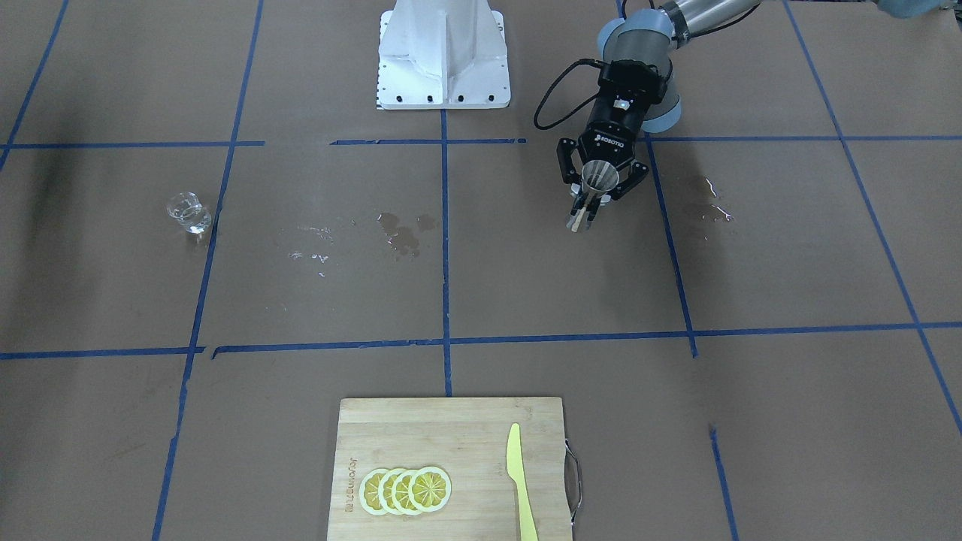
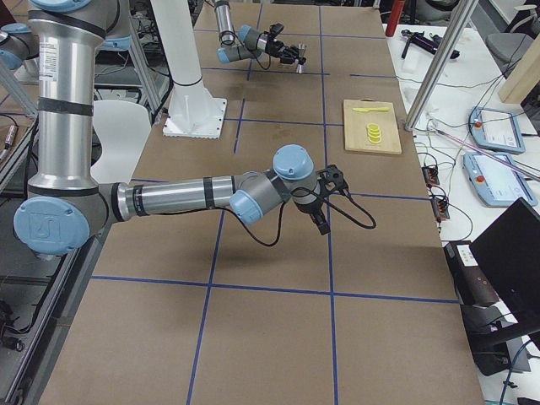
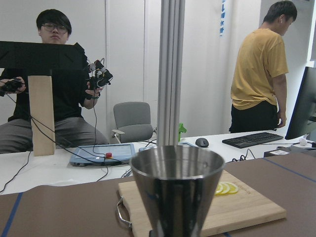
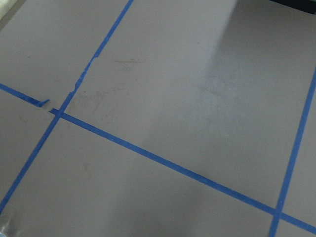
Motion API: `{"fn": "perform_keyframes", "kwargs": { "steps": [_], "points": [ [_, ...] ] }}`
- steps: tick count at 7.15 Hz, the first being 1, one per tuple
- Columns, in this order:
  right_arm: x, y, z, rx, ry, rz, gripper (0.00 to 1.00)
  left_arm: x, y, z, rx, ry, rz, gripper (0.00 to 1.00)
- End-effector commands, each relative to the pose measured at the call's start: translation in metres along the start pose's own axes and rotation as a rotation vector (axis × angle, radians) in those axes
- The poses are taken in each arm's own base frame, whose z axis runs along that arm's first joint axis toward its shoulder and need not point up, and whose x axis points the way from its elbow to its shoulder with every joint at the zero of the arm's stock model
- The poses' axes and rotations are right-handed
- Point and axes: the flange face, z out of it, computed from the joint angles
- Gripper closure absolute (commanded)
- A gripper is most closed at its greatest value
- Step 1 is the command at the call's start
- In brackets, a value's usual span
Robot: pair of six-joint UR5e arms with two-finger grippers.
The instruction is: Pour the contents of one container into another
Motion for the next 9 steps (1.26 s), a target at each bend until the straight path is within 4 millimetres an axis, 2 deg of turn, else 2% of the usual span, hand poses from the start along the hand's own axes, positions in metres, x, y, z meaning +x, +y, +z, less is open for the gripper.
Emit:
{"fn": "perform_keyframes", "kwargs": {
  "steps": [1,2,3,4,5,6,7,9],
  "points": [
    [-0.046,0.012,0.022,0.074,-0.083,0.046,0.0,0.018,0.006,0.009,-0.028,0.052,0.035,1.0],
    [-0.062,0.012,0.027,0.105,-0.107,0.019,0.0,0.038,0.01,0.023,-0.029,0.067,0.042,1.0],
    [-0.076,0.023,0.032,0.105,-0.139,0.08,0.0,0.054,-0.002,0.031,-0.015,0.093,0.017,1.0],
    [-0.102,0.03,0.044,0.154,-0.139,0.123,0.0,0.061,-0.011,0.041,-0.021,0.146,0.009,1.0],
    [-0.14,0.044,0.054,0.178,-0.131,0.188,0.0,0.065,-0.011,0.045,-0.04,0.154,0.031,1.0],
    [-0.177,0.058,0.059,0.207,-0.11,0.231,0.01,0.067,-0.015,0.059,-0.075,0.162,0.152,1.0],
    [-0.204,0.078,0.068,0.238,-0.069,0.257,0.03,0.07,-0.021,0.065,-0.071,0.17,0.171,1.0],
    [-0.25,0.111,0.098,0.341,0.026,0.227,0.01,0.066,-0.018,0.07,-0.091,0.197,0.185,1.0]
  ]
}}
